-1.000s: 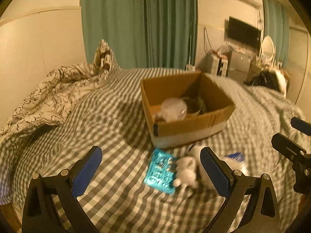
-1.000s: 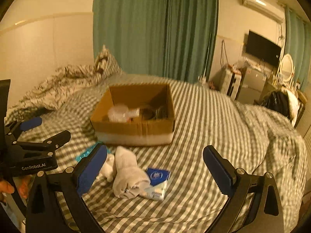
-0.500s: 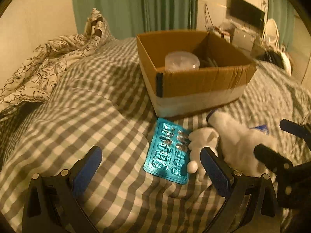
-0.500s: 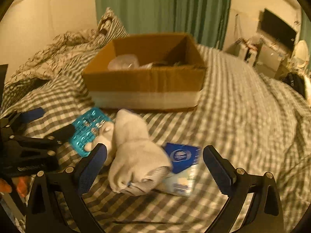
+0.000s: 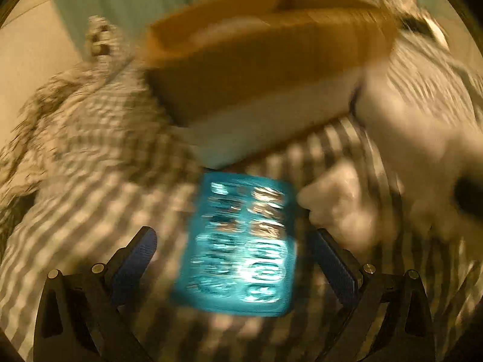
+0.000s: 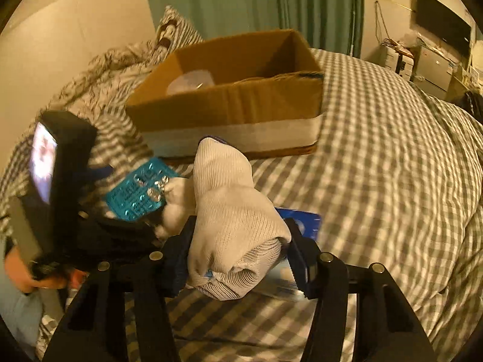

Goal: Organize objects
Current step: 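Grasp the blue blister pack with the left gripper while the right grasps the white sock, then carry the blister pack and sock into the box and release both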

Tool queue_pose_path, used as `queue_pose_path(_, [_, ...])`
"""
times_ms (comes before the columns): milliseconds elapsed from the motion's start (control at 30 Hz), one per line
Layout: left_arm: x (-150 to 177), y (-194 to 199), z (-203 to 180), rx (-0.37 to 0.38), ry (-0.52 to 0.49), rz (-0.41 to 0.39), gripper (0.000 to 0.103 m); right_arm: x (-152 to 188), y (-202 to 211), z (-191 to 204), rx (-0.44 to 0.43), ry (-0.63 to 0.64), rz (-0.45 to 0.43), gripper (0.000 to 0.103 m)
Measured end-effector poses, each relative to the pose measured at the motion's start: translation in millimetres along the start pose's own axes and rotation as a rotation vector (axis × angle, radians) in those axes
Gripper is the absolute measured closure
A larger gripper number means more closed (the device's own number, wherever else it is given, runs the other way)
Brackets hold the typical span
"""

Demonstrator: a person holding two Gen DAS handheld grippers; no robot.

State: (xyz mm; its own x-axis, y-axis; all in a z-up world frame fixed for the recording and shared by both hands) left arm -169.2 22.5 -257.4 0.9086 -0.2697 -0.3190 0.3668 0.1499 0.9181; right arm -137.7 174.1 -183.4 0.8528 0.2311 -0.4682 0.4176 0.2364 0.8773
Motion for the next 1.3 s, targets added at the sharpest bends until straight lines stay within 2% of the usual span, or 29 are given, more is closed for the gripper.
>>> queue_pose_path(67, [1, -6, -13, -0.028, -0.06, 0.006, 0.002, 1, 6, -5, 0.005, -0.011, -0.012, 0.048])
queue_pose_path(100, [2, -6, -16, -0.013, -0.075, 0.004, 0.011, 2, 8, -7, 0.003, -0.015, -0.014, 0.048])
queue_pose_path(133, [2, -5, -15, 0.016, -0.07, 0.005, 0.015, 3, 9, -9, 0.001, -0.018, -0.016, 0.048])
queue_pose_path(200, [2, -3, -7, 0.097, -0.027, 0.01, 0.031, 5, 12, -11, 0.002, -0.025, -0.021, 0.048])
queue_pose_path(300, [6, 2, 0, 0.164, 0.009, 0.009, 0.032, 10, 19, -14, 0.012, -0.036, -0.03, 0.048])
queue_pose_path(467, [19, 24, 1, 0.19, 0.043, -0.005, 0.032, 18, 41, -13, 0.042, -0.037, -0.059, 0.048])
queue_pose_path(767, [33, 115, 12, 0.226, 0.098, -0.148, 0.032, 21, 101, 9, 0.105, -0.021, -0.156, 0.051])
queue_pose_path(1033, [9, 188, 41, 0.255, 0.161, -0.286, 0.032, 2, 151, 32, 0.147, 0.034, -0.255, 0.051])
queue_pose_path(1133, [-11, 204, 49, 0.224, 0.163, -0.317, 0.032, -17, 164, 38, 0.156, 0.061, -0.295, 0.051])
queue_pose_path(1300, [-56, 221, 57, 0.197, 0.169, -0.361, 0.032, -66, 177, 34, 0.11, 0.062, -0.356, 0.051])
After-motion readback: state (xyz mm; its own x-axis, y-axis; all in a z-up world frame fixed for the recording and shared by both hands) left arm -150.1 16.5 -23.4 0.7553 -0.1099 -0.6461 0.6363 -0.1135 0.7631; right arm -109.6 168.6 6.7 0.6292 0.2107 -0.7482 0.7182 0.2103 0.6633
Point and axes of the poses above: each gripper's, at about its wrist camera, not at the fingertips, and y roughly against the way its jaws point, z to its left, x to its underside, the point moved 5 cm from there along -y, roughly the way its jaws point, and after that the axes turned 12 degrees about z, right-handed, at the moved point
